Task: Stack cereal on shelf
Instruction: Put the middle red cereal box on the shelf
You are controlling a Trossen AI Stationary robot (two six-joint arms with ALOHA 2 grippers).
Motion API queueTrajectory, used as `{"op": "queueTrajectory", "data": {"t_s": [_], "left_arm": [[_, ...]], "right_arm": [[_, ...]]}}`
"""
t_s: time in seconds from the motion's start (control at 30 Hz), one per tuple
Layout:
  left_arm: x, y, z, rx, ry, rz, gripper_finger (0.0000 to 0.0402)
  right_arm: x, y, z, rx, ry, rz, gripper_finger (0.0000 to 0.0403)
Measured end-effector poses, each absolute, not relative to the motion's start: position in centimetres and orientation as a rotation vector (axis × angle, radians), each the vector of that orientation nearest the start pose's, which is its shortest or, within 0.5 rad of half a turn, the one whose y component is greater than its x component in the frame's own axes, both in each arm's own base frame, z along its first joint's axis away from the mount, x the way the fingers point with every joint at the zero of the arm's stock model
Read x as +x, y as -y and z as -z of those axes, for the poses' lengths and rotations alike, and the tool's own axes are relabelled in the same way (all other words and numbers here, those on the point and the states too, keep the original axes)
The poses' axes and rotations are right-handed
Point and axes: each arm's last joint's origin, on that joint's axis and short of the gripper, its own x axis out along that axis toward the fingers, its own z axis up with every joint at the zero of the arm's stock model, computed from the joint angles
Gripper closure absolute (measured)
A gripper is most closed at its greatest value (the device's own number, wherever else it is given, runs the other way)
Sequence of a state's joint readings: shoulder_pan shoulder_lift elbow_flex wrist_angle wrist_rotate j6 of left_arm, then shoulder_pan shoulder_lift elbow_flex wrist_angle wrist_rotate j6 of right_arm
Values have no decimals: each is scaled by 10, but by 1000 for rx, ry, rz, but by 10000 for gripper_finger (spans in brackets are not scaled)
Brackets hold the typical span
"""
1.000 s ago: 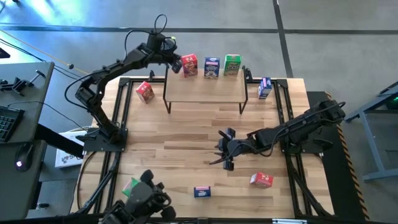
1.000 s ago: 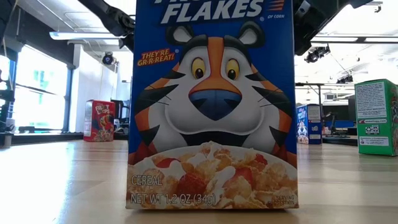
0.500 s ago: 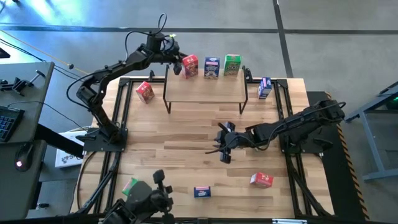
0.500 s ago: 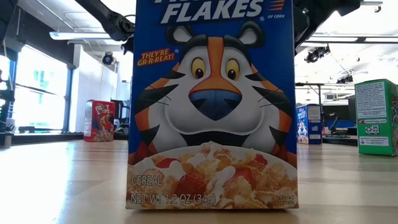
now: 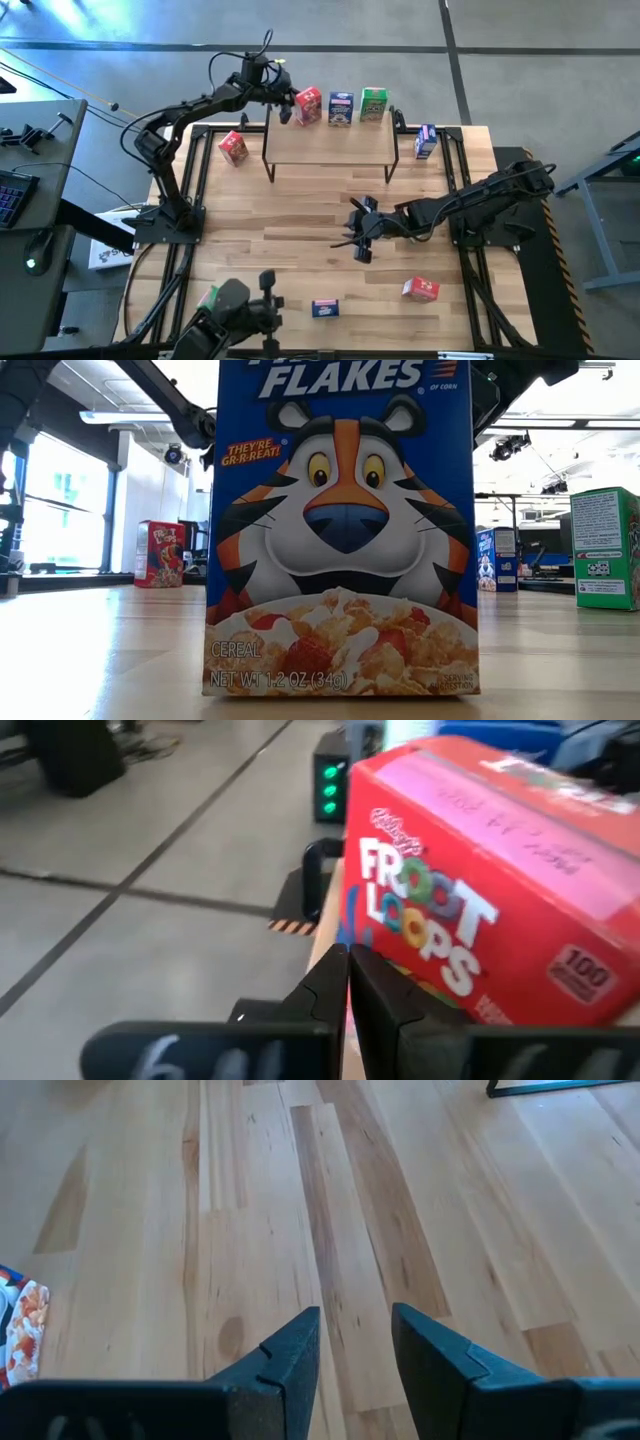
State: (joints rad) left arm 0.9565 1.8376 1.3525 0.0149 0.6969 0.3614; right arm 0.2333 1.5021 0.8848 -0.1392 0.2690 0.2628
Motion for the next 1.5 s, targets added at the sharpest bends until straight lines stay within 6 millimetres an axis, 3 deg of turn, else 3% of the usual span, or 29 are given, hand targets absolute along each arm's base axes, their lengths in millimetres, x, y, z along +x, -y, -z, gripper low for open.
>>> {"op": "queueTrajectory", "data": {"t_s": [0.23, 0.43, 0.6, 0.7, 0.8, 0.93, 1.1, 1.23, 1.37, 1.5], "left_arm": [[256, -325, -257, 40, -292, -26, 395], [252, -326, -258, 42, -285, -20, 395], [227, -330, -283, 45, -258, -91, 395], [213, -322, -303, 45, -267, -143, 395], [206, -302, -318, 62, -343, -174, 395], [213, -262, -337, 124, -439, -170, 395], [222, -207, -349, 230, -371, -156, 395], [224, -171, -343, 230, -297, -170, 395], [233, -149, -323, 172, -284, -225, 395], [251, -140, -297, 119, -301, -334, 395]], "right_arm": [[300, -63, -209, 55, -719, 126, 279], [299, -56, -216, 56, -683, 148, 279], [292, -44, -238, 44, -606, 173, 279], [289, -35, -249, 18, -559, 183, 279], [288, -27, -254, -25, -545, 196, 279], [288, -18, -253, -79, -560, 208, 288], [291, -14, -253, -134, -552, 204, 347], [292, -14, -254, -145, -543, 200, 396], [294, -15, -258, -140, -488, 196, 387], [297, -15, -264, -145, -428, 190, 400]]}}
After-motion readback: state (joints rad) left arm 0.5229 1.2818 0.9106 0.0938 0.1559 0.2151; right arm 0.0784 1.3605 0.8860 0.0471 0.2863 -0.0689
